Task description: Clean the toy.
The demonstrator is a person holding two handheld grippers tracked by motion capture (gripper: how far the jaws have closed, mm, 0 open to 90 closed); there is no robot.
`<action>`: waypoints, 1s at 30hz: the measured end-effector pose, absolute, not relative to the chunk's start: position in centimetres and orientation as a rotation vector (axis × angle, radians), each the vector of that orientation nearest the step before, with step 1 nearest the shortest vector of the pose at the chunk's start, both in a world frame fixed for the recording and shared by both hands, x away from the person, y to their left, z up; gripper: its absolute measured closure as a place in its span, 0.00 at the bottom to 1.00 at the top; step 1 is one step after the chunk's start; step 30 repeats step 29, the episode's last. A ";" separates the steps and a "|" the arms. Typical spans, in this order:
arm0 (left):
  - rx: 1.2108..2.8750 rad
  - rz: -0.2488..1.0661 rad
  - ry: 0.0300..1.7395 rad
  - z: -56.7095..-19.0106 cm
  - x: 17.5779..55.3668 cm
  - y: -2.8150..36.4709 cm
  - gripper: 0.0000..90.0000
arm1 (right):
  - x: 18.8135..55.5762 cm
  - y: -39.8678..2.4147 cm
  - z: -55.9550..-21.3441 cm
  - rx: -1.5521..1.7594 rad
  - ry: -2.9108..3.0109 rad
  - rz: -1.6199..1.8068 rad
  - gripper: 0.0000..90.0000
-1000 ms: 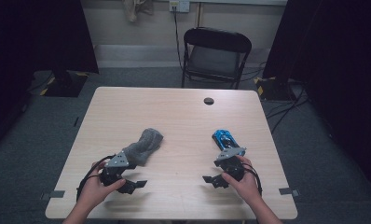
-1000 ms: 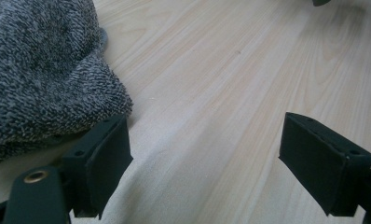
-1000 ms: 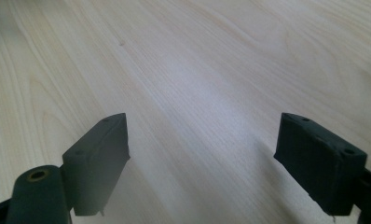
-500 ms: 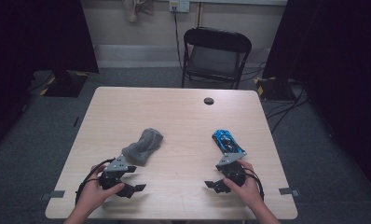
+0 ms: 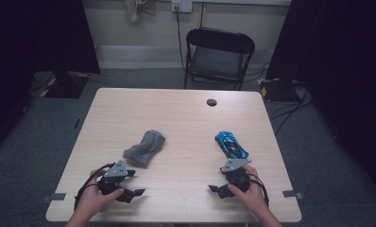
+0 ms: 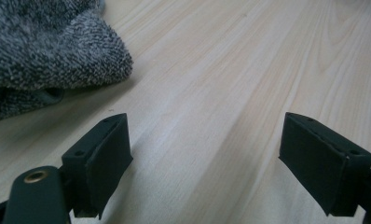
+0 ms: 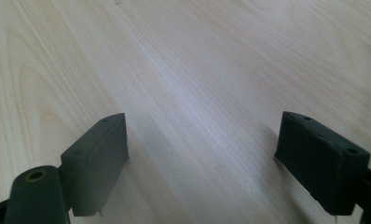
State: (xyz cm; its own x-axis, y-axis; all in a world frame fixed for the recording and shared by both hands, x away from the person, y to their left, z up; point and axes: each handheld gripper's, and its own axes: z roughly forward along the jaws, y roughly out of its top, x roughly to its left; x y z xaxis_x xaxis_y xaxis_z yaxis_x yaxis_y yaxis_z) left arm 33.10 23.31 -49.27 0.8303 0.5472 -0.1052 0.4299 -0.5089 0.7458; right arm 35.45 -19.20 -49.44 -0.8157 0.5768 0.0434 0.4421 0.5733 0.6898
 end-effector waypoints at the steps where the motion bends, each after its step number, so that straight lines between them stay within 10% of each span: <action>1: 2.185 0.181 0.709 -49.3 33.1 23.3 0.18 | 35.4 -19.2 -49.5 0.846 2.612 1.071 0.18; 30: 2.246 0.276 0.668 -50.1 32.8 23.0 0.11 | 34.9 -19.6 -50.1 0.803 2.561 1.121 0.16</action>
